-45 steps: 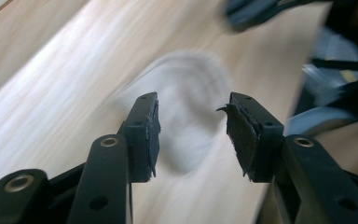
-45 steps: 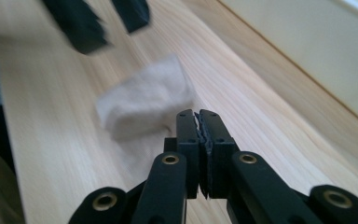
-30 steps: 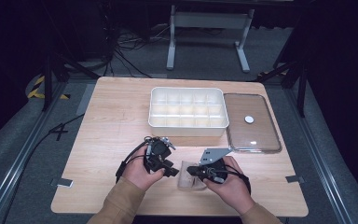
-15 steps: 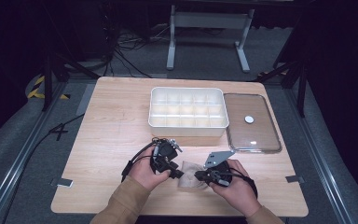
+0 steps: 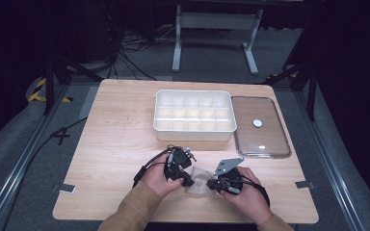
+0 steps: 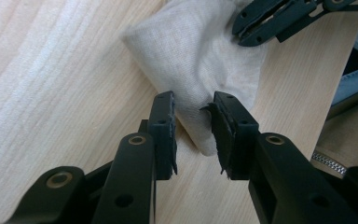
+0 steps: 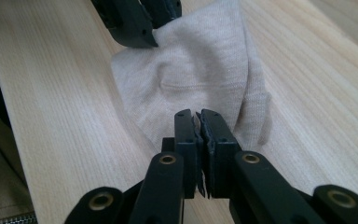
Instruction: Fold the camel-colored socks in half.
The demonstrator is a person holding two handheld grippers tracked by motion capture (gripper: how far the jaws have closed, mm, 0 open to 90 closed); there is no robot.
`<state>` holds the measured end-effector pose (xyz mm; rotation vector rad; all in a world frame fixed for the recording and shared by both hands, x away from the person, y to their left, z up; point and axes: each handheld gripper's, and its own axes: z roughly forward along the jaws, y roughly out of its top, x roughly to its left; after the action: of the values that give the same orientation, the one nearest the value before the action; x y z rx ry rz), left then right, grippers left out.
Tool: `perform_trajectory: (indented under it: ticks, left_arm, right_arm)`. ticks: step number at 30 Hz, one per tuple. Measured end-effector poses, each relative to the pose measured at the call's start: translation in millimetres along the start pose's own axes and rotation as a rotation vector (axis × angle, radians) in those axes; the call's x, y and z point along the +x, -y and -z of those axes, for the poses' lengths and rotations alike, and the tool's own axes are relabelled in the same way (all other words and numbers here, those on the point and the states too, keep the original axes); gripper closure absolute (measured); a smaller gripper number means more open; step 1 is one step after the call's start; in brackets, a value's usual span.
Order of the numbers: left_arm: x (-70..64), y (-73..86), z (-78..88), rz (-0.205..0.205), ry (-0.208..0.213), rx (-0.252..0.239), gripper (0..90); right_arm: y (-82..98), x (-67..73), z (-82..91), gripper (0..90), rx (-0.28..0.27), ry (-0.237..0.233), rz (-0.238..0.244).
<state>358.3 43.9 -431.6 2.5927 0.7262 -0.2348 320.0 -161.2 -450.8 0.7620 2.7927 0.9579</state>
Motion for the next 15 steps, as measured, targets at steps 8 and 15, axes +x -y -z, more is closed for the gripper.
perform_trajectory:
  ticks: [8,15]
  left_arm:
    - [-6.7,-1.2,4.4,-0.026,-0.017,-0.041,68.7]
    - [-18.0,-10.4,9.4,-0.083,-0.049,-0.165,75.1]
  right_arm:
    - [4.0,-7.0,-0.6,84.9,-0.007,-0.028,0.034]
    - [3.2,-9.2,-0.4,85.1,0.005,-0.045,0.076]
